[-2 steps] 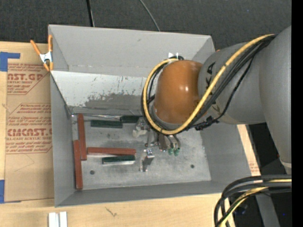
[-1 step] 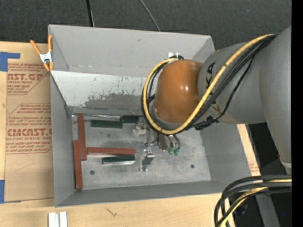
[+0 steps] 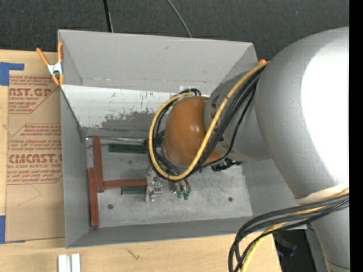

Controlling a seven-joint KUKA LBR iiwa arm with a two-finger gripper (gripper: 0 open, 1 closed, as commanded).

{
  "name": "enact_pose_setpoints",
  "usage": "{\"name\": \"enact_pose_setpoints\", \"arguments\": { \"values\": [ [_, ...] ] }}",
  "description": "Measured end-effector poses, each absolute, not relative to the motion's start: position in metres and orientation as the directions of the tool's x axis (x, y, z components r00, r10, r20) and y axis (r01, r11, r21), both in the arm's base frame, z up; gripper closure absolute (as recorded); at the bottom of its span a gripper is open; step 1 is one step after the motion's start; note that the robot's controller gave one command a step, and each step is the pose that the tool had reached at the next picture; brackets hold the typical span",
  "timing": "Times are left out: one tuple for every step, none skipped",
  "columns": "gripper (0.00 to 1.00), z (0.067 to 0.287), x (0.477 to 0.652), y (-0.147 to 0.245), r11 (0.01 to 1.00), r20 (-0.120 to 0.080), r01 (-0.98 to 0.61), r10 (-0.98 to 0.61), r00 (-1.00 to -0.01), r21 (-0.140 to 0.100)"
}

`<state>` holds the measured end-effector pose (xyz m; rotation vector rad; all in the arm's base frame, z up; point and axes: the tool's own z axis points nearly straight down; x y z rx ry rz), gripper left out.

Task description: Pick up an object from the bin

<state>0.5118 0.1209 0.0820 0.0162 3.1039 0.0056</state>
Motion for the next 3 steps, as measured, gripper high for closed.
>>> {"name": "enact_pose_setpoints", "arguments": {
  "values": [
    [1.00, 0.082, 0.512, 0.121, 1.000, -0.038, 0.010, 0.011, -0.999, 0.004],
    [1.00, 0.081, 0.520, 0.125, 0.995, -0.016, 0.099, 0.099, -0.995, -0.001],
    [1.00, 0.080, 0.529, 0.139, 0.994, -0.005, 0.110, 0.110, -0.994, -0.007]
  ]
}}
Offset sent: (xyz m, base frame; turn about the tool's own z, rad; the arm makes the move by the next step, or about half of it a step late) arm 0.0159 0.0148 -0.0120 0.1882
